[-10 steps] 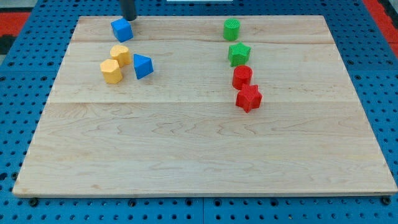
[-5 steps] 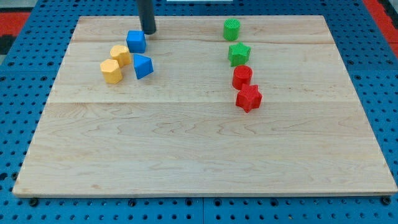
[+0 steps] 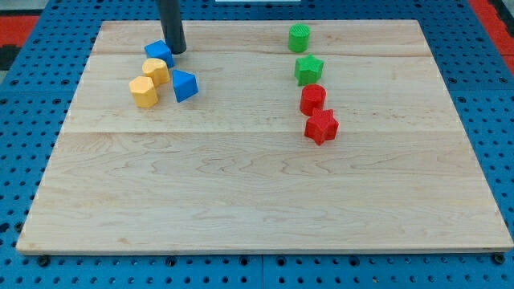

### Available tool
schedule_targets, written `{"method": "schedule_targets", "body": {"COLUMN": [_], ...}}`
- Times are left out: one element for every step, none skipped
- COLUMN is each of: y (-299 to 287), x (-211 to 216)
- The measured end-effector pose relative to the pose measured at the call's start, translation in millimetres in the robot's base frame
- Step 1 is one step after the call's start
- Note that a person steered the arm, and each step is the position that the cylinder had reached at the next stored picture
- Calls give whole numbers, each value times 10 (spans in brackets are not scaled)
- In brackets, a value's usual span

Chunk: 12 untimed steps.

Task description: Arrange the blue and yellow blocks in a vertical line

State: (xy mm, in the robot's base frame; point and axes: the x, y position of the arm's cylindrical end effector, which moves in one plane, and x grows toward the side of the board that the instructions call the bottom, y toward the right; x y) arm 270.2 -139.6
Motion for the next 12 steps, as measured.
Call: {"method": "schedule_targets", "body": {"y": [233,170,39,31,219,387,726,692,807,741,350,17], "x": [198,456,623,1035,1047,905,1078,1229,1296,1458,1461,1473]}}
